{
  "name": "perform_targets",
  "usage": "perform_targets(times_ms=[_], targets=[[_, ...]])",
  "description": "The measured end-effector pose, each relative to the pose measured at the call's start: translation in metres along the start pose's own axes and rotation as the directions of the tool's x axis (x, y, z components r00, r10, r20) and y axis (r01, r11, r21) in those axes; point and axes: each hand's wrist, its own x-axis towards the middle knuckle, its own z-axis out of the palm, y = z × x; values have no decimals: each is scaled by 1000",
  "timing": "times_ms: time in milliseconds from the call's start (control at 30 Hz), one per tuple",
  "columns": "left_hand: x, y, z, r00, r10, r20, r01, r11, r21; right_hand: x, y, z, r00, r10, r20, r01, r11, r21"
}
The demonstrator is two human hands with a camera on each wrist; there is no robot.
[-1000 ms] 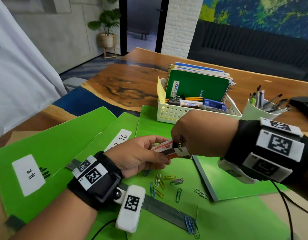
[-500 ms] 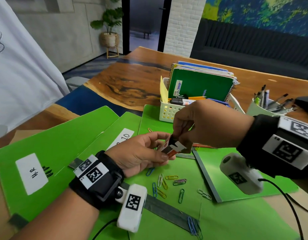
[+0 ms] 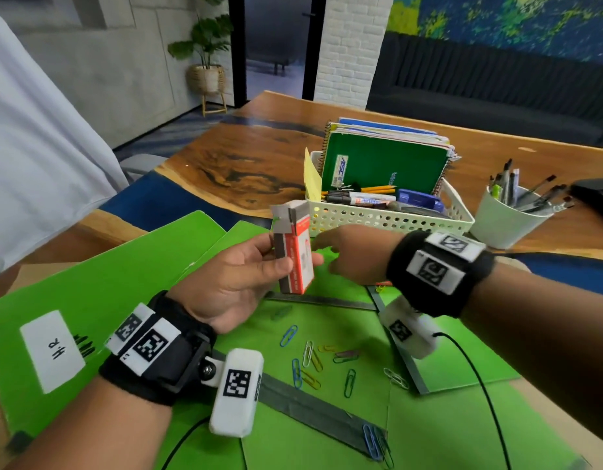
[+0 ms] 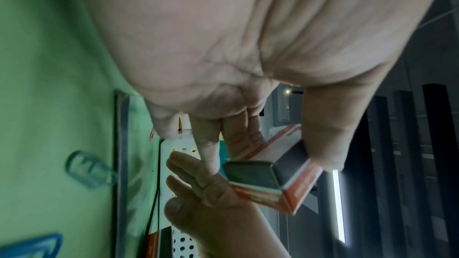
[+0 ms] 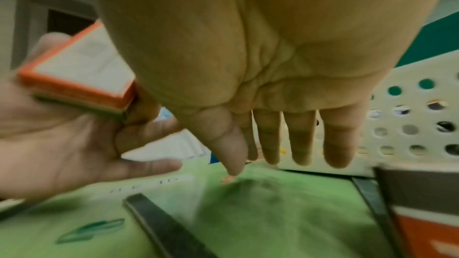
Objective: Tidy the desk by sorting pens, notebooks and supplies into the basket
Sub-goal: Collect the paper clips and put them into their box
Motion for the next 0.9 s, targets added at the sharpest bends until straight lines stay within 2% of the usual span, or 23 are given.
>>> perform_targets(times_ms=[100, 200, 300, 367, 467, 700, 900], targets=[[0, 5, -8, 994, 68, -80, -73, 995, -66, 13, -18, 5, 992, -60, 107, 76, 985, -156], [1, 6, -17, 966, 145, -214, -162, 985, -66, 24, -30, 16, 979, -118, 165, 147, 974, -172], [2, 5, -21, 924, 174, -342, -199, 979, -40, 23, -29, 28, 973, -167, 160, 196, 963, -184], [3, 3, -18, 907, 166, -386, -191, 981, -28, 11, -28, 34, 965, -227, 133, 248, 953, -174], [5, -2, -10, 907, 147, -393, -164, 986, -8, -15, -26, 43, 934, -323, 151, 345, 925, -156], [4, -6, 4, 940, 91, -330, -93, 996, 9, -66, -15, 48, 843, -505, 183, 532, 834, -148], [3, -8, 7, 955, 39, -294, -27, 999, 45, -70, 0, 64, 757, -653, 20, 648, 746, -154]])
